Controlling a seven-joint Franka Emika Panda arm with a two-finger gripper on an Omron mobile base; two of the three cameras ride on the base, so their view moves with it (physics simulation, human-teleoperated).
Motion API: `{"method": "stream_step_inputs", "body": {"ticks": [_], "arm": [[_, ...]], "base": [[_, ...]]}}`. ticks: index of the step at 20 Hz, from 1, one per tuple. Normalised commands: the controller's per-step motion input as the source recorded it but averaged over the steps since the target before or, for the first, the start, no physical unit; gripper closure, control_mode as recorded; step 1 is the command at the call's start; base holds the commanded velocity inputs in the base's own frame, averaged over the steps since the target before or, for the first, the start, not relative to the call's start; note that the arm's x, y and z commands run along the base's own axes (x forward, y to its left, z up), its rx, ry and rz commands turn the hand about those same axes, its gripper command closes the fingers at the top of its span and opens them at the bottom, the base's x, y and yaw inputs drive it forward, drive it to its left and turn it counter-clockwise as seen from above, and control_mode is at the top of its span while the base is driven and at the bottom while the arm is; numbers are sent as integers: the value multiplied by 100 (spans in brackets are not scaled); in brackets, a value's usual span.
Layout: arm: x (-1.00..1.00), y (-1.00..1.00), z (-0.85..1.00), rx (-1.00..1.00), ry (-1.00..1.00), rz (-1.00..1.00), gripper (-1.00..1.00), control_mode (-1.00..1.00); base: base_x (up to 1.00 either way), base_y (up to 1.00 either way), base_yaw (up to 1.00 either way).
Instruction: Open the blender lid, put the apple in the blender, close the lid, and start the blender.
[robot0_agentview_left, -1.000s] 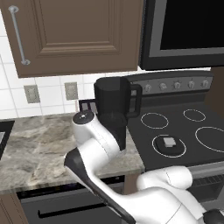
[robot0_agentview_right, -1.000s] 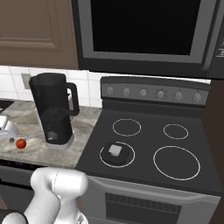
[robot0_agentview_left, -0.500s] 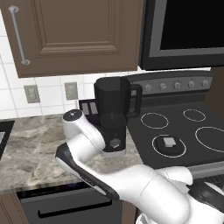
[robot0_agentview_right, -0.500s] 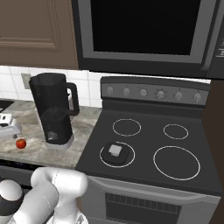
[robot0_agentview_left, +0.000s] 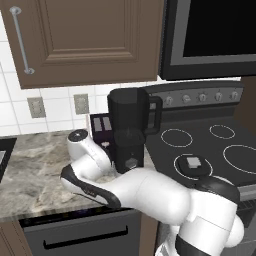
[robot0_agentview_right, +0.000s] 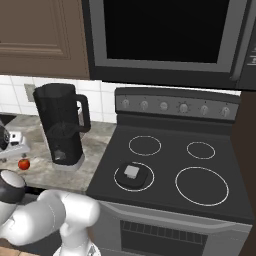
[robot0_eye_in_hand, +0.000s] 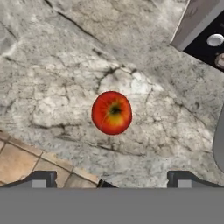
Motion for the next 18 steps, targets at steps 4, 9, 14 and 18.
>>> {"method": "stream_step_inputs", "body": {"ticks": [4,9,14,18], "arm": [[29,21,-28,0,0,4,-100,-100],[17,11,-14,0,0,1,-100,-100],[1,0,-13,0,0,0,-100,-100],[4,0,-15,0,0,0,-100,-100]], "base": [[0,0,0],[0,0,0],[0,0,0],[0,0,0]]}}
